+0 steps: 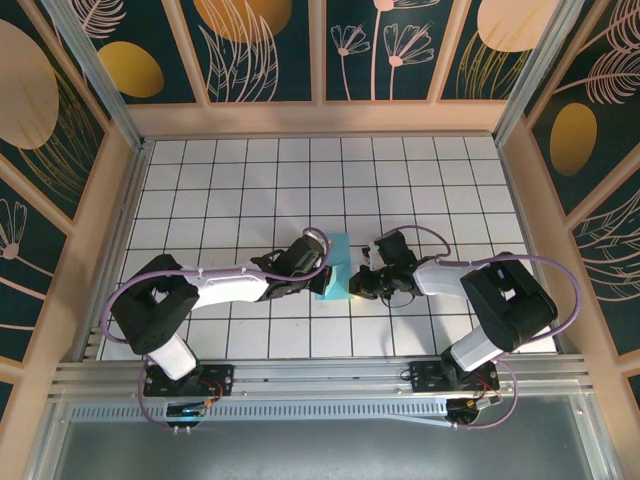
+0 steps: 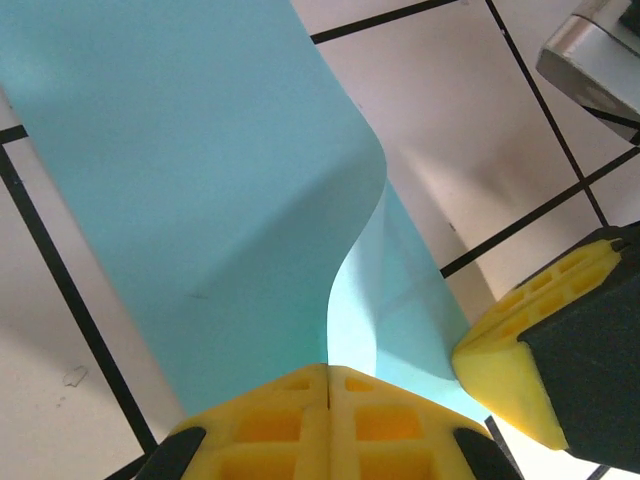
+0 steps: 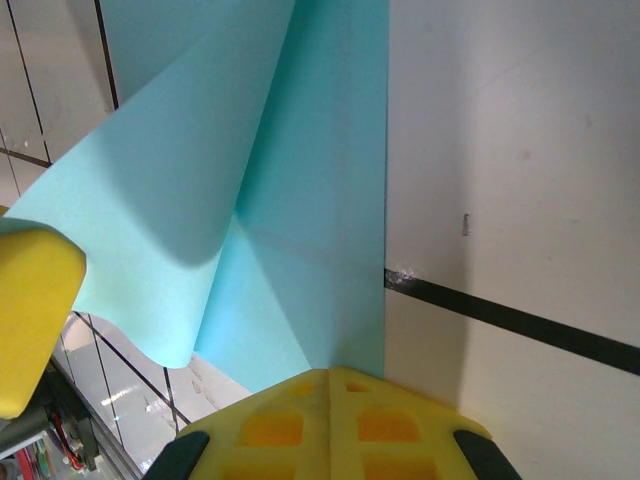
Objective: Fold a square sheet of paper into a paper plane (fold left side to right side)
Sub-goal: Fold the triangle a second time at the center of the table.
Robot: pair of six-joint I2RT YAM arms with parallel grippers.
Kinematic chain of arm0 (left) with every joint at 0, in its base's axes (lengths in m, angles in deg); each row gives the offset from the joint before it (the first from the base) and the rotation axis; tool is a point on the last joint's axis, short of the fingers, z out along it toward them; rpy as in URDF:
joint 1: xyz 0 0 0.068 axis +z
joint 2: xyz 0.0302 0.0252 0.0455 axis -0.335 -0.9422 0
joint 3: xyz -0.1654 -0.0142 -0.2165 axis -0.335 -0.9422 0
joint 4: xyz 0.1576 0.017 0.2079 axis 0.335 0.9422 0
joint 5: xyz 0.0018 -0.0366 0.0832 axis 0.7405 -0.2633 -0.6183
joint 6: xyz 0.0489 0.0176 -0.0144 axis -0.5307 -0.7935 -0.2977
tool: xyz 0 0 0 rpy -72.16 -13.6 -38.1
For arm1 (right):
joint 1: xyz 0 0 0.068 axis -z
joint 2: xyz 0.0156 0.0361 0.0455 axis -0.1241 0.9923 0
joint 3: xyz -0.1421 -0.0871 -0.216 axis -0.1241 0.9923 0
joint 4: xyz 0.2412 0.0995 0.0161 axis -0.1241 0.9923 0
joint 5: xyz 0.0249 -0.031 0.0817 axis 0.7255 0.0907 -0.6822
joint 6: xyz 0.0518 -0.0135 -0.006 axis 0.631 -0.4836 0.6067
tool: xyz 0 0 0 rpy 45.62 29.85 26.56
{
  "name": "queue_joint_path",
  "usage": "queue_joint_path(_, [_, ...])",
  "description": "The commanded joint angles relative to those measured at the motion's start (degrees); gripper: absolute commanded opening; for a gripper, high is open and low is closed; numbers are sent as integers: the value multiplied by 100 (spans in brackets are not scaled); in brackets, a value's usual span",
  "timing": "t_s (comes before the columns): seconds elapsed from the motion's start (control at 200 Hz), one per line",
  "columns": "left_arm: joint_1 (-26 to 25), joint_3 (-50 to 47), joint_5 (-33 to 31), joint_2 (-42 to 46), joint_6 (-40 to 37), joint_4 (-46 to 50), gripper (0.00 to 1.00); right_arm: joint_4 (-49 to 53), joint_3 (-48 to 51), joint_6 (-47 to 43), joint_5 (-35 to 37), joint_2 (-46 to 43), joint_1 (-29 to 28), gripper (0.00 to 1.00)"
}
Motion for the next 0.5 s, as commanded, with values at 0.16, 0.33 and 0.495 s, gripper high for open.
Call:
queue_joint_path(0.16, [92, 56, -160, -159, -144, 107, 0, 367, -7, -132, 332, 211, -51, 0])
queue_joint_path(0.33, [128, 116, -174, -249, -180, 123, 0, 366, -7, -141, 324, 226, -56, 0])
queue_joint_path(0.495, [151, 164, -213, -305, -207, 142, 0, 373, 5, -141, 334, 217, -51, 0])
